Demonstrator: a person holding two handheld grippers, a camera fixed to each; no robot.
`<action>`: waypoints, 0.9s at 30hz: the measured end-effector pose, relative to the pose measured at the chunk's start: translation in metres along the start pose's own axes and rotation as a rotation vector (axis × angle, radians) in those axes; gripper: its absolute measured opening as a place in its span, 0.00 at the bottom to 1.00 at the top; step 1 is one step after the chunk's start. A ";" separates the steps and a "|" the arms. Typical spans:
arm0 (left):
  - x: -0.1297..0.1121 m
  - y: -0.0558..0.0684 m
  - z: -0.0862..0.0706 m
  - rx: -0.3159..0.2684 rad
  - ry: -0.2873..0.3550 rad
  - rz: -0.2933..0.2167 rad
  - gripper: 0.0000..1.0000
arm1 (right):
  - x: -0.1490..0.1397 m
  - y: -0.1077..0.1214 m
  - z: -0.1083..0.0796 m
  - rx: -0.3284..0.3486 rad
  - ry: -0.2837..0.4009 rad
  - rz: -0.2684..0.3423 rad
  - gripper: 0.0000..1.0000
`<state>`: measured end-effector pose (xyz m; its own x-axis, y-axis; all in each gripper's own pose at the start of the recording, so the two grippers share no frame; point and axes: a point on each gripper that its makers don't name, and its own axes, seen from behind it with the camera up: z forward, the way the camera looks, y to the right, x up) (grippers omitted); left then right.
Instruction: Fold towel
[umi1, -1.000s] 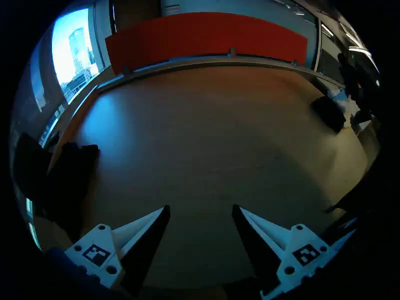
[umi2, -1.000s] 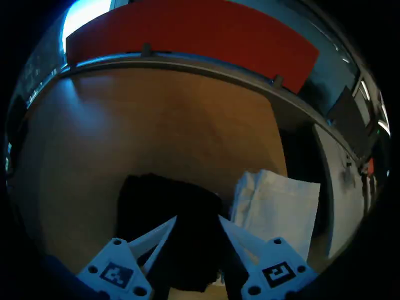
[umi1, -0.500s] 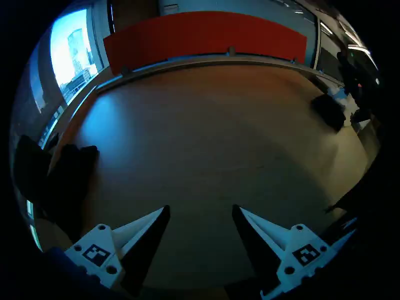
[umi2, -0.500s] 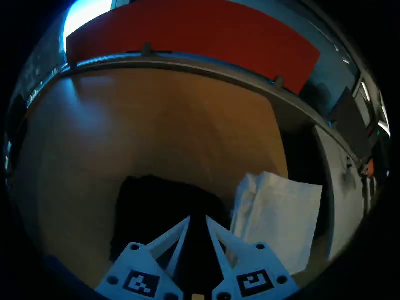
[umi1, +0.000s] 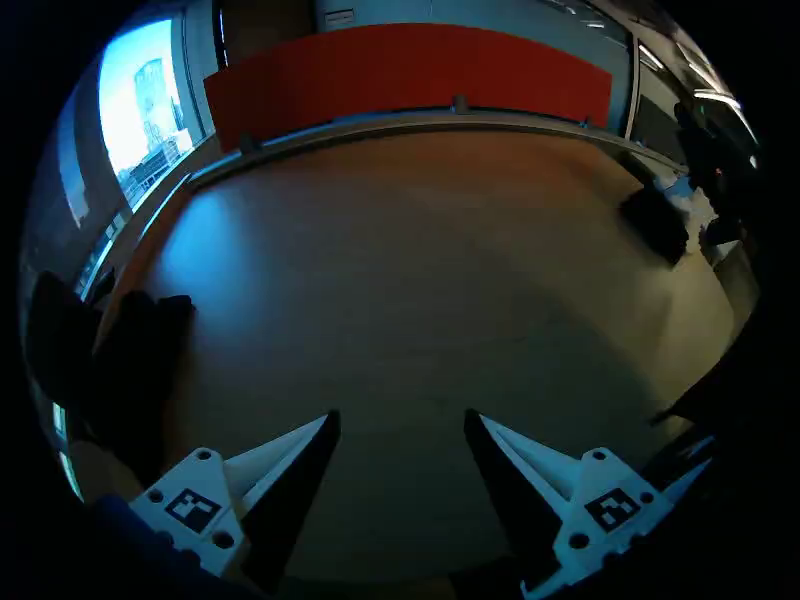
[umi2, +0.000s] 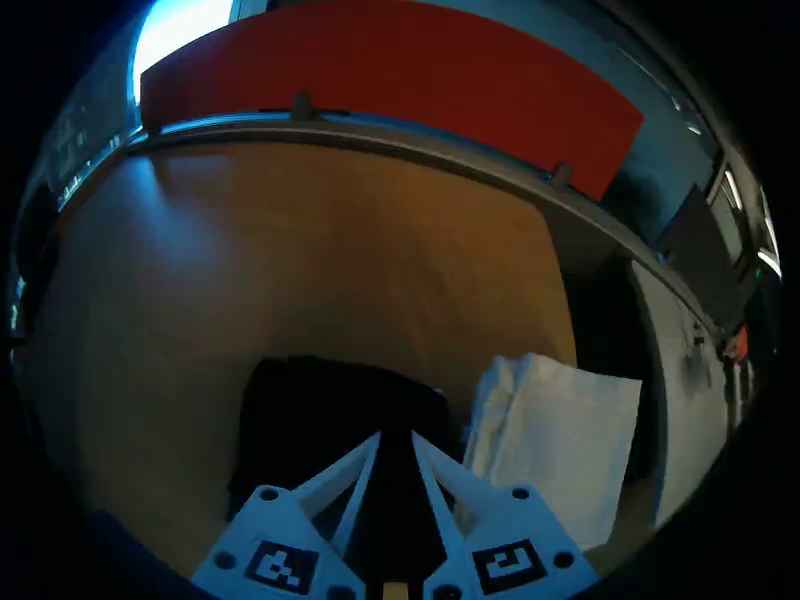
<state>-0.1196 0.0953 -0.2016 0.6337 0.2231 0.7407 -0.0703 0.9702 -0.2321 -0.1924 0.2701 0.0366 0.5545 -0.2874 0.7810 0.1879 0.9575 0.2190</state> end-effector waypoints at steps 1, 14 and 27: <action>0.000 0.000 0.000 -0.001 0.000 0.000 0.92 | 0.000 -0.001 0.000 0.001 0.000 0.000 0.19; -0.001 -0.001 0.000 0.000 0.001 -0.003 0.92 | 0.006 -0.014 0.000 0.017 0.015 -0.004 0.83; -0.004 -0.003 -0.002 0.001 -0.001 -0.008 0.92 | 0.014 -0.029 0.003 0.042 0.037 0.015 0.83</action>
<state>-0.1209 0.0913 -0.2050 0.6334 0.2151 0.7433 -0.0658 0.9721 -0.2252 -0.1922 0.2383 0.0426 0.5864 -0.2734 0.7625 0.1459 0.9616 0.2325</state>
